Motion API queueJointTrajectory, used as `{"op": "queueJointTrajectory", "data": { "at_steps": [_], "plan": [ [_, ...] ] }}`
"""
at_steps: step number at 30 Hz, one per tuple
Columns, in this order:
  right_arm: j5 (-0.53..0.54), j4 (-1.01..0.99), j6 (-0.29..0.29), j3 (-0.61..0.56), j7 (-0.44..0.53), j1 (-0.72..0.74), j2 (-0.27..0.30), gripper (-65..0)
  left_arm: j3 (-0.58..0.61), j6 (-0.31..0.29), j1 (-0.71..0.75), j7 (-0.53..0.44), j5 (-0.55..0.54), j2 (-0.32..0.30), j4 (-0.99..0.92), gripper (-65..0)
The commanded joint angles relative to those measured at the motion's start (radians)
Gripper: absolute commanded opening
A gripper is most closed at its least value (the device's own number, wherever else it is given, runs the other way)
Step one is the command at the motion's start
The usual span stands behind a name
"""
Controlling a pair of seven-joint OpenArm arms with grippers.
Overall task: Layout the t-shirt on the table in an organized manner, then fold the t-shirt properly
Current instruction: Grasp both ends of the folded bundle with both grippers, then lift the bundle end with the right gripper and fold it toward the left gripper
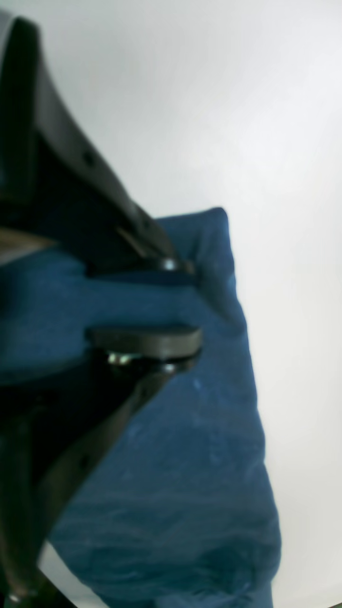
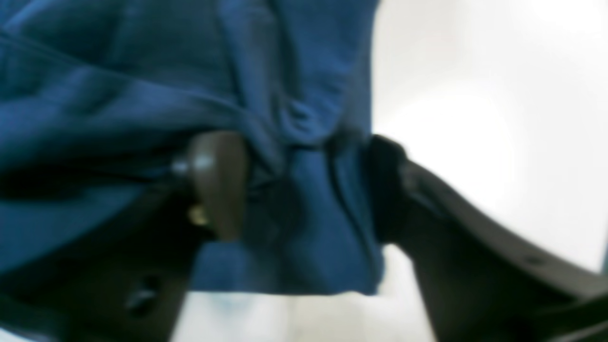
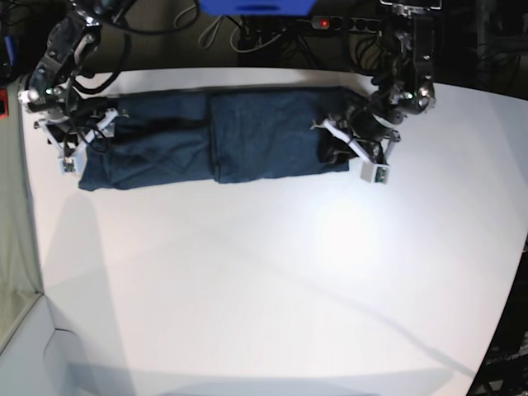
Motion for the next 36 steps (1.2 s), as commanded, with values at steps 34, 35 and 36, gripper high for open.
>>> {"op": "queueJointTrajectory", "data": {
  "at_steps": [34, 35, 36],
  "plan": [
    [-0.023, 0.335, 0.003, -0.129, -0.015, -0.057, -0.009, -65.0, -0.027, 0.014, 0.072, 0.028, -0.198, -0.142, 0.135, -50.2],
    [-0.023, 0.348, 0.003, -0.144, -0.015, -0.068, -0.009, -65.0, -0.053, 0.014, 0.084, 0.030, -0.198, -0.137, 0.135, -50.2],
    [-0.023, 0.356, 0.003, -0.160, -0.015, -0.074, -0.009, -65.0, -0.075, 0.014, 0.092, 0.036, -0.197, -0.134, 0.135, -50.2]
  ]
}}
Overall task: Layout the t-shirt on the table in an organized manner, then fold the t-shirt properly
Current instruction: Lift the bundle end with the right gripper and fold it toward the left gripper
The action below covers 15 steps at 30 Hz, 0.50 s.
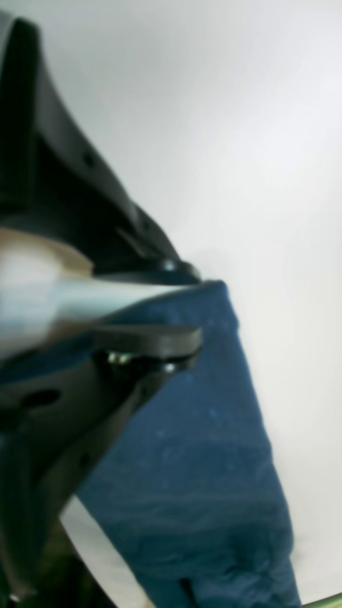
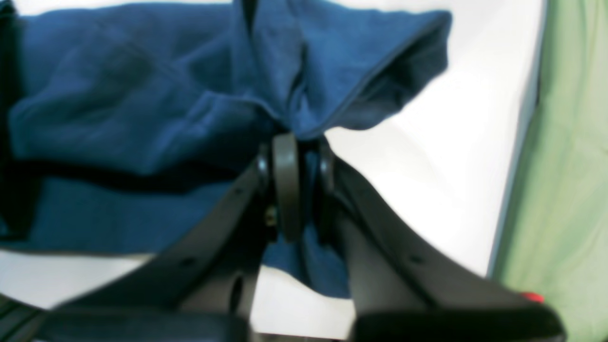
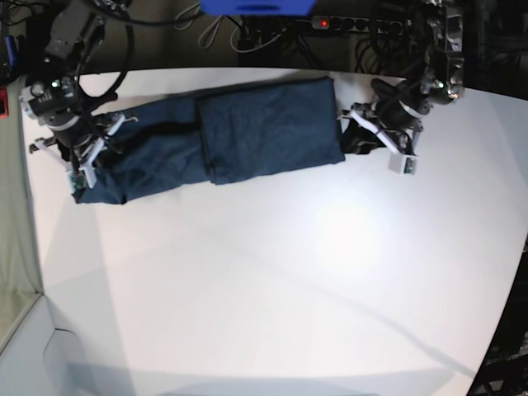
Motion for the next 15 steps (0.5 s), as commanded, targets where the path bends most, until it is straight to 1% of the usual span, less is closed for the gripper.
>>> {"op": "queueJointTrajectory", "data": {
  "at_steps": [1, 7, 12, 15],
  "plan": [
    [0.008, 0.023, -0.004, -0.013, 0.017, -0.004, 0.005, -65.0, -0.028, -0.002, 0.003, -0.016, -0.014, -0.011, 0.019, -50.2],
    [0.008, 0.029, -0.004, -0.119, 0.028, -0.053, 0.005, -65.0, -0.118, 0.001, 0.039, -0.016, -0.009, -0.011, 0.007, -50.2],
    [0.008, 0.037, -0.004, -0.225, 0.025, -0.061, 0.003, -65.0, -0.126, -0.003, 0.046, -0.016, -0.009, -0.011, -0.031, -50.2],
    [0.007, 0.037, -0.004, -0.257, 0.027, -0.063, -0.014, -65.0, -0.121, -0.005, 0.048, -0.016, -0.009, -0.011, -0.034, -50.2]
  ]
}}
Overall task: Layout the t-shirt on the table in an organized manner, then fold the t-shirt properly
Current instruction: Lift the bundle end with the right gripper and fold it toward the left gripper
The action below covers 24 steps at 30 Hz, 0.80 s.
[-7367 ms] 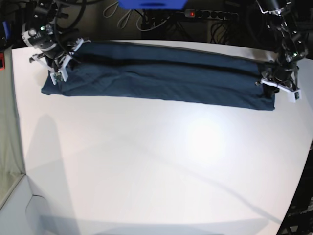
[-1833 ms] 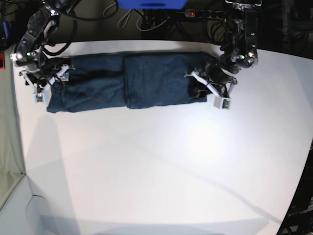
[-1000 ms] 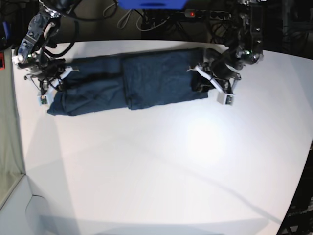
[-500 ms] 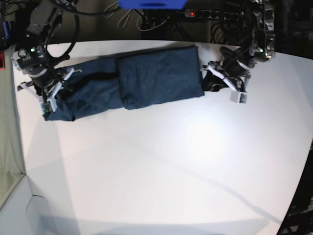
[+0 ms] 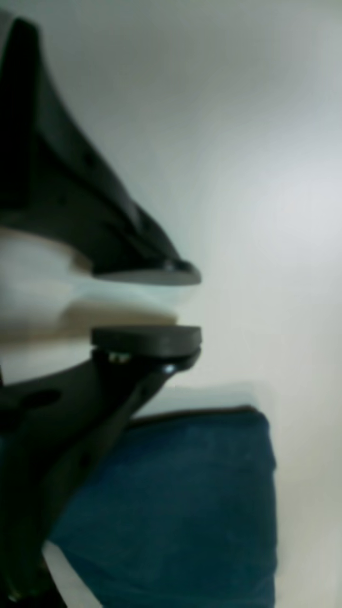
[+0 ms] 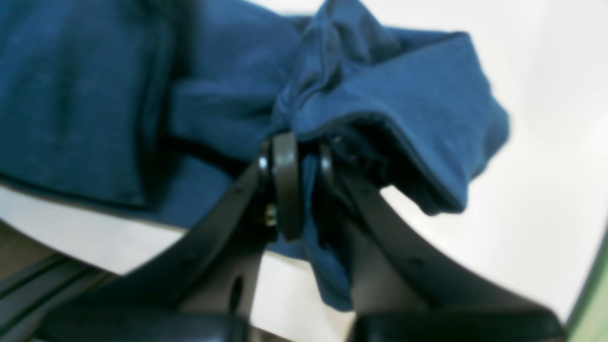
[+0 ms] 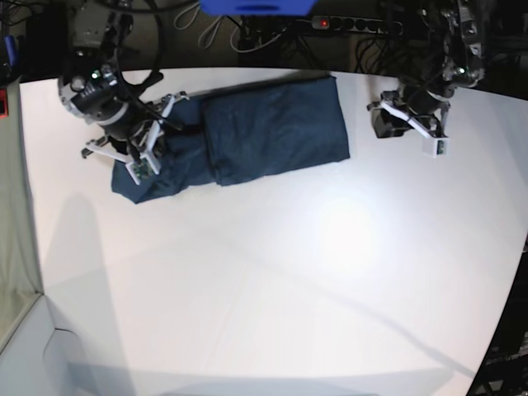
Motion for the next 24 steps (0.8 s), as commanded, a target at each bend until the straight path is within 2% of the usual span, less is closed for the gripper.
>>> {"op": "queueJointTrajectory", "data": {
  "at_steps": [1, 18, 24],
  "plan": [
    [0.012, 0.020, -0.004, -0.002, 0.020, 0.003, -0.001, -65.0, 0.000, -0.008, -0.001, -0.013, -0.011, -0.007, 0.014, -50.2],
    [0.012, 0.039, -0.004, -0.077, 0.021, 0.005, -0.006, -65.0, 0.003, 0.000, -0.016, -0.011, -0.011, -0.001, -0.084, -50.3],
    [0.012, 0.039, -0.004, -0.077, 0.012, 0.023, -0.024, -65.0, 0.118, 0.001, -0.019, -0.009, -0.010, 0.017, -0.098, -50.6]
  ]
}}
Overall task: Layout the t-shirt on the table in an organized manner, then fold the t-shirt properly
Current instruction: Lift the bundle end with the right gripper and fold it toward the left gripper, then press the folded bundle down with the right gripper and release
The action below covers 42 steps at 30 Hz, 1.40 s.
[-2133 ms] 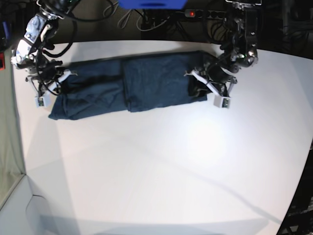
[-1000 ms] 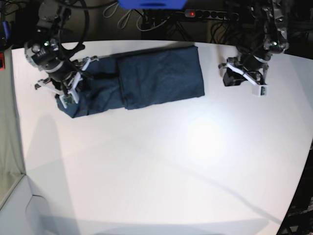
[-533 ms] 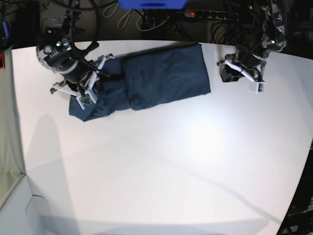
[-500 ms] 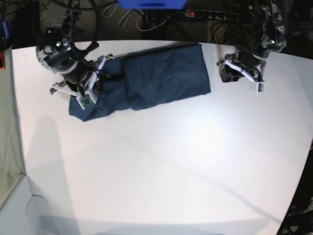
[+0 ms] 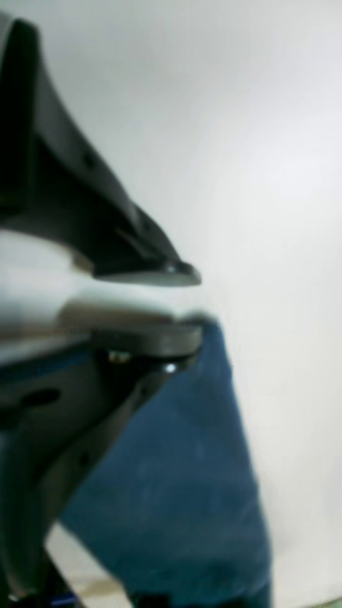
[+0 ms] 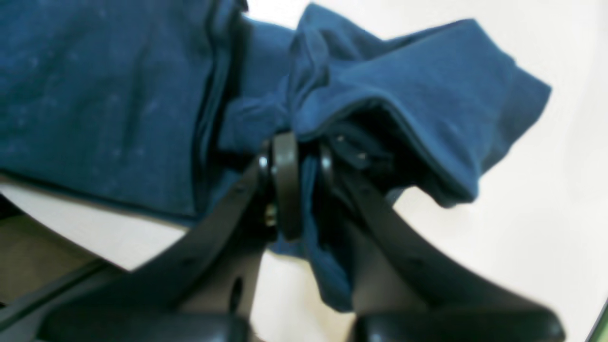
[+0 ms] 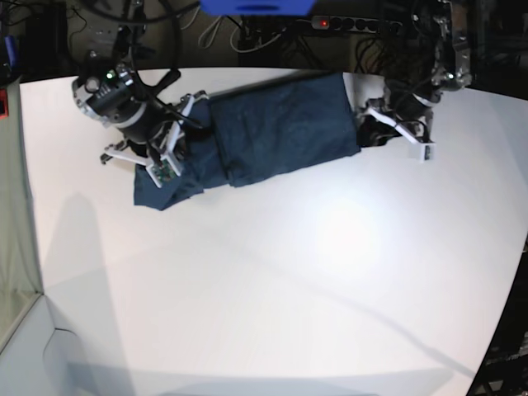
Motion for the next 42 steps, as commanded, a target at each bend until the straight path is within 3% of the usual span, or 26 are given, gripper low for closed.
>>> {"op": "queueJointTrajectory", "data": {
  "at_steps": [1, 7, 19, 29, 42],
  "plan": [
    [0.012, 0.020, -0.004, -0.003, 0.019, 0.008, -0.002, -65.0, 0.024, 0.019, 0.017, 0.079, 0.037, 0.001, -0.009, -50.6],
    [0.012, 0.022, -0.004, -0.075, 0.021, 0.005, -0.015, -65.0, 0.082, 0.021, -0.015, 0.079, 0.036, 0.003, -0.068, -50.6],
    [0.012, 0.034, -0.004, -0.273, 0.018, -0.001, -0.059, -65.0, 0.073, 0.021, -0.024, 0.078, 0.036, -0.005, -0.095, -50.6],
    [0.012, 0.032, -0.004, -0.523, 0.018, -0.001, 0.011, -65.0, 0.071, 0.021, -0.043, 0.078, 0.028, -0.005, -0.086, -50.6],
    [0.012, 0.009, -0.004, -0.596, 0.018, 0.010, 0.017, -65.0, 0.071, 0.021, -0.035, 0.078, 0.027, -0.006, 0.017, -50.6]
  ]
}}
